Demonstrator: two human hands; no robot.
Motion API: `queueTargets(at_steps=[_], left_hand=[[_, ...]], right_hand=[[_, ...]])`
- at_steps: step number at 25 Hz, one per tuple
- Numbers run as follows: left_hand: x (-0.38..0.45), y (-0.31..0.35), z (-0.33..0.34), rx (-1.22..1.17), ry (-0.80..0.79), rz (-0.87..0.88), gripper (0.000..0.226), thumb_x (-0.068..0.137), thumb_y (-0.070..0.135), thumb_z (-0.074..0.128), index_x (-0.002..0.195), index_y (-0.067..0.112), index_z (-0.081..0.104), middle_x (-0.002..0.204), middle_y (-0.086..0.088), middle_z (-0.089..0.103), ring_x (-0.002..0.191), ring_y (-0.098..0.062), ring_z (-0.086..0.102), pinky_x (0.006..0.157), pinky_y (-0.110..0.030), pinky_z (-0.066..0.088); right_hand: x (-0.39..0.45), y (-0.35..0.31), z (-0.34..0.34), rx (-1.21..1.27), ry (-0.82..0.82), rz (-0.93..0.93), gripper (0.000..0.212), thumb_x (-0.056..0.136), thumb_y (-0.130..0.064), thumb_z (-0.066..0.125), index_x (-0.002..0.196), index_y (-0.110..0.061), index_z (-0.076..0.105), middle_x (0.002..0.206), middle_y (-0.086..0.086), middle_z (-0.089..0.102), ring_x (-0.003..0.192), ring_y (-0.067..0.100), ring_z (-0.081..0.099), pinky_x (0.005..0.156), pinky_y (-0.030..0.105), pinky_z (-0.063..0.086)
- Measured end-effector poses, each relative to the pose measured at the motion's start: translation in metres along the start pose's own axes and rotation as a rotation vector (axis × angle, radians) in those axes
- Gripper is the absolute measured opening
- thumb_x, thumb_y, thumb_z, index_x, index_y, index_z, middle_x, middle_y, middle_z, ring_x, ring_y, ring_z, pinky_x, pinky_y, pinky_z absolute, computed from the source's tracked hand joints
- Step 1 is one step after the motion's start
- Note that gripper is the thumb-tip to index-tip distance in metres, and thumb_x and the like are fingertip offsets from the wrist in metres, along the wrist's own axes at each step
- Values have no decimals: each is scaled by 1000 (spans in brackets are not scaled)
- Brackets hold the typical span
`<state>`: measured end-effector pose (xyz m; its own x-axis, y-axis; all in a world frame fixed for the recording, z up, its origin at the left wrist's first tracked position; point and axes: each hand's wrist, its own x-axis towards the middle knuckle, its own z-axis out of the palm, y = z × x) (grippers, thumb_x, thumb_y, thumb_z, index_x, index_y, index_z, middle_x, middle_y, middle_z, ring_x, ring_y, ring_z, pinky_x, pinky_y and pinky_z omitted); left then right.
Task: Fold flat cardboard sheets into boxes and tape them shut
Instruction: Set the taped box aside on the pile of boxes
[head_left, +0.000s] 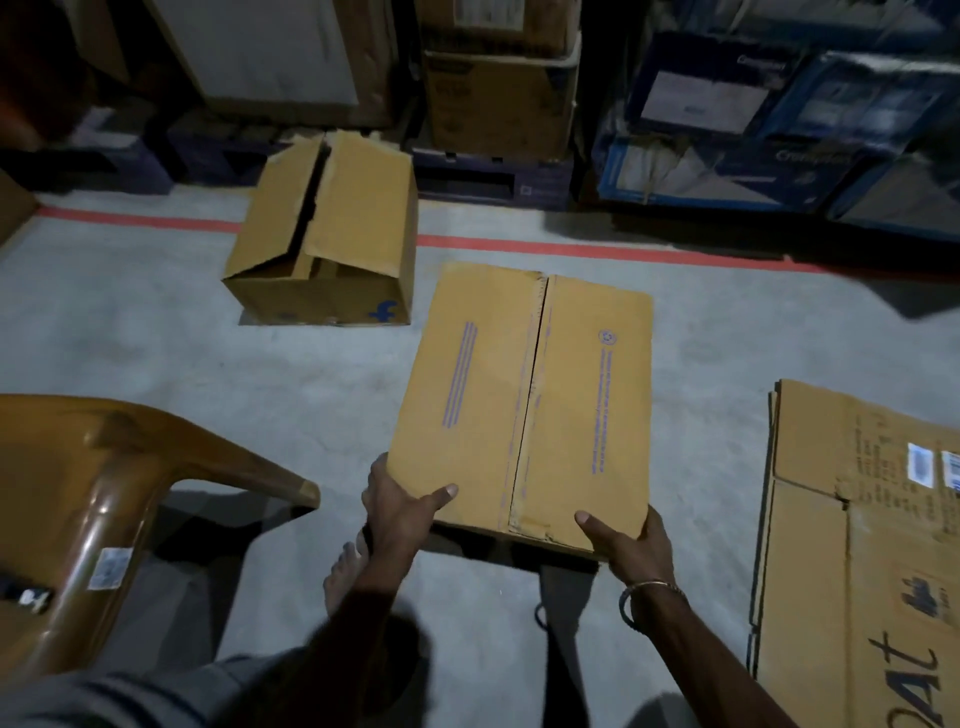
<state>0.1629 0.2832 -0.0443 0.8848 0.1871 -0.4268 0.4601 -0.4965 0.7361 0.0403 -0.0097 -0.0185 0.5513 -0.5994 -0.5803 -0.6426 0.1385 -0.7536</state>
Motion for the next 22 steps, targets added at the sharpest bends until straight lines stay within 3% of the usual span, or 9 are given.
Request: queueTargets(at_steps=[3,5,9,12,14,17,19,20,22], left_hand=[[22,83,-72,-30,79,125,114,50,52,98,145,21,43,139,-9,57,128,-36,54,100,-57,53],[68,121,-124,-68,150,177,112,45,53,100,139,23,46,134,-8,60,122,-34,59,95,-56,57],[165,177,-226,-133,264,226,103,40,55,102,123,26,49,124,-4,66,107,-32,68,80,-54,64],[225,210,-279,-108,357,259,104,52,49,101,135,15,49,134,-10,62,116,-33,64,89,-53,61],[278,215,-303,-29,418,312,96,69,51,93,145,14,47,145,-14,52,129,-36,54,94,-49,57],[350,201,-295,66,383,310,65,94,61,64,146,24,52,154,-18,37,137,-41,43,105,-52,51],[383,178,-268,192,271,347,53,103,57,51,143,23,58,160,-20,37,144,-40,37,115,-52,40],[395,166,-257,265,240,390,55,105,55,48,149,23,55,165,-22,29,153,-39,25,122,-51,26],[416,150,-250,338,284,488,60,106,54,48,156,23,46,170,-24,16,159,-40,3,127,-49,9]], right_hand=[[-7,-75,42,110,-84,-139,76,63,-26,100,128,-25,61,114,-4,73,102,19,71,76,34,62],[-3,-134,84,126,-178,-244,74,65,-24,99,129,-24,61,114,-4,75,102,17,72,73,27,62],[15,-244,187,89,-288,-412,85,57,-46,97,132,-32,59,117,-13,72,106,15,69,96,43,58],[27,-306,263,95,-323,-508,86,67,-46,93,140,-33,49,126,-13,66,117,17,63,106,45,52],[44,-333,317,45,-354,-571,99,77,-47,88,157,-35,32,146,-11,54,129,15,52,113,40,43],[79,-343,386,-178,-394,-693,85,92,-49,73,162,-40,26,161,-6,40,144,19,41,117,41,37],[103,-331,418,-462,-333,-785,69,101,-49,59,161,-43,25,162,5,40,144,31,43,112,42,40],[112,-323,428,-603,-261,-852,66,104,-47,53,162,-44,21,159,11,41,138,36,48,105,43,45],[121,-313,446,-771,-83,-988,62,107,-41,45,162,-43,16,140,18,56,109,40,61,76,41,47]])
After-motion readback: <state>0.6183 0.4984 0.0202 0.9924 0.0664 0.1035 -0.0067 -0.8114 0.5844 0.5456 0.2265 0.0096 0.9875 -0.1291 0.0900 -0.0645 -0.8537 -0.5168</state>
